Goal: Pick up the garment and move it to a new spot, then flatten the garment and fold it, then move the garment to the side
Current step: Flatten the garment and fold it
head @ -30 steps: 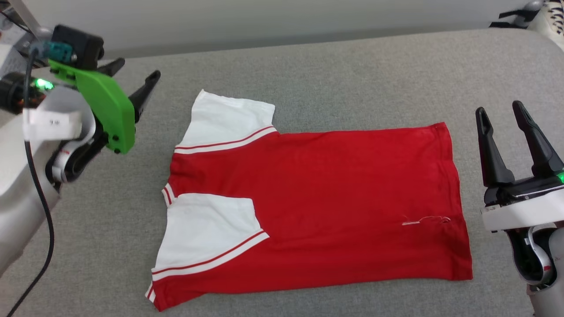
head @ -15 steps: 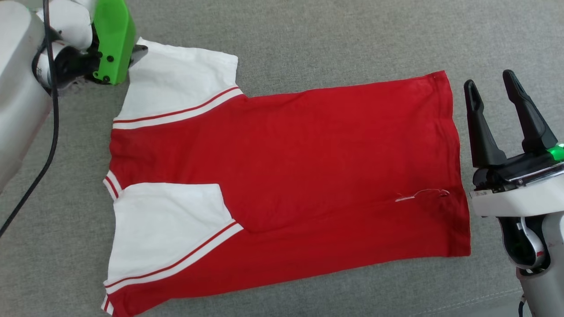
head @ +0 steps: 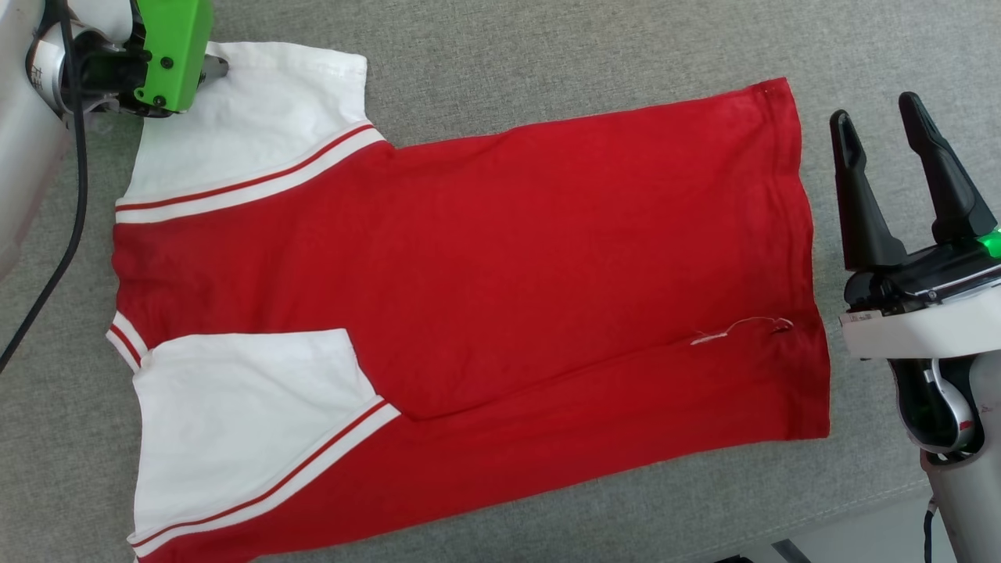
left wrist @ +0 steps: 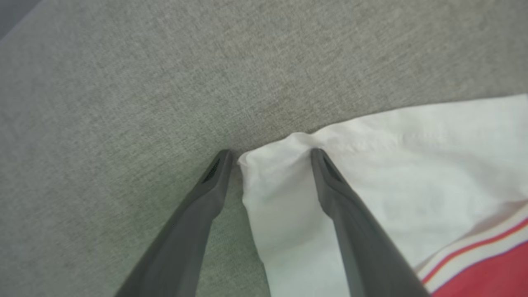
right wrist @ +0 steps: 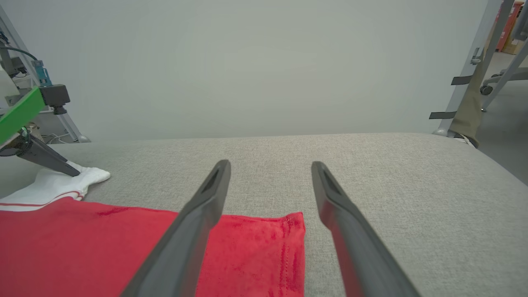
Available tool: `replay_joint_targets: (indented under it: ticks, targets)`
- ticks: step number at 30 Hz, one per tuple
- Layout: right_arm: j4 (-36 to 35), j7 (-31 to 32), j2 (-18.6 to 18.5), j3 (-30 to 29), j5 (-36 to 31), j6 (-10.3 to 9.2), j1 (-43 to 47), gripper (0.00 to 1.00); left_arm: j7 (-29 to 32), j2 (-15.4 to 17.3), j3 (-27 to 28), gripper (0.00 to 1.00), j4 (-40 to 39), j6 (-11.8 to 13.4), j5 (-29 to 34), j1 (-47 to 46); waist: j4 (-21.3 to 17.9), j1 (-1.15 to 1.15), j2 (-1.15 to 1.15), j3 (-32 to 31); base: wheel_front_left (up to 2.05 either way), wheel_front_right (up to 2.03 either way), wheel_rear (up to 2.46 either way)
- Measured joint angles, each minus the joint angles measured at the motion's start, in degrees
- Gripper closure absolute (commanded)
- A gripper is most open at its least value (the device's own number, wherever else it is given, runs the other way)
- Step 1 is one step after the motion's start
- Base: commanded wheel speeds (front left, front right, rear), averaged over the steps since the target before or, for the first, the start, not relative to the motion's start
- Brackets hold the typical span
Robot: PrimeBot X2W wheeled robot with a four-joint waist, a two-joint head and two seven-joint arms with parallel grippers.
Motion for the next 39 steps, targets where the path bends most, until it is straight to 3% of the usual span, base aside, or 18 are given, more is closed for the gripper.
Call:
replay_joint_targets:
  ticks: [1, 2, 8, 14, 17, 20, 25, 32, 39]
  targets:
    - [0.2, 0.0, -0.1, -0.1, 0.2, -0.01, 0.0, 0.00, -0.2, 0.0, -0.1, 0.18, 0.1, 0.0, 0.0, 0.0, 0.0, 0.00, 0.00, -0.1, 0.00, 0.00, 0.00]
    - [0.3, 0.0, -0.3, -0.2, 0.4, -0.01, 0.0, 0.00, -0.2, 0.0, -0.1, 1.00, 0.1, -0.2, 0.0, 0.1, 0.1, 0.00, 0.00, -0.3, 0.00, 0.00, 0.00]
    - [1.1, 0.0, -1.9, -0.5, 0.8, 0.00, -0.8, 0.00, -3.8, -0.6, -1.3, 1.00, -0.8, -1.1, 0.4, 2.1, 1.1, 0.00, 0.00, -2.1, 0.00, 0.00, 0.00]
    - [1.6, 6.9, -10.2, 1.2, 1.9, 0.00, -5.0, 0.00, -11.0, -2.3, -1.1, 1.00, -1.7, -1.5, 1.9, 4.2, 2.7, 0.00, 0.00, -4.6, 0.00, 0.00, 0.00]
    - [1.7, 14.5, -15.6, 3.6, 4.7, 0.00, -8.0, 0.00, -12.8, -3.0, -2.1, 1.00, -3.1, -2.0, 2.8, 4.2, 4.0, 0.00, 0.00, -5.8, 0.00, 0.00, 0.00]
    - [2.2, 26.6, -22.8, 9.3, 8.9, 0.00, -10.9, 0.00, -14.5, -4.2, -2.4, 1.00, -4.6, -2.3, 2.7, 4.3, 5.7, -0.01, 0.00, -7.0, 0.00, 0.00, 0.00]
    - [3.6, 42.6, -29.0, 15.8, 17.6, 0.00, -16.4, 0.00, -16.1, -5.5, -3.7, 1.00, -7.3, -2.6, 2.7, 4.3, 8.4, -0.01, 0.00, -8.3, 0.00, 0.00, 0.00]
    - [11.3, 56.6, -30.4, 23.0, 20.4, 0.00, -24.9, 0.00, -17.7, -6.2, -5.1, 1.00, -10.2, -2.8, 3.2, 3.9, 11.7, -0.01, 0.00, -8.5, 0.00, 0.00, 0.00]
    - [20.5, 58.4, -26.6, 28.2, 20.4, 0.00, -30.4, 0.00, -18.6, -7.0, -6.1, 1.00, -11.5, -2.9, 3.7, 2.0, 13.8, -0.01, 0.00, -6.4, 0.00, 0.00, 0.00]
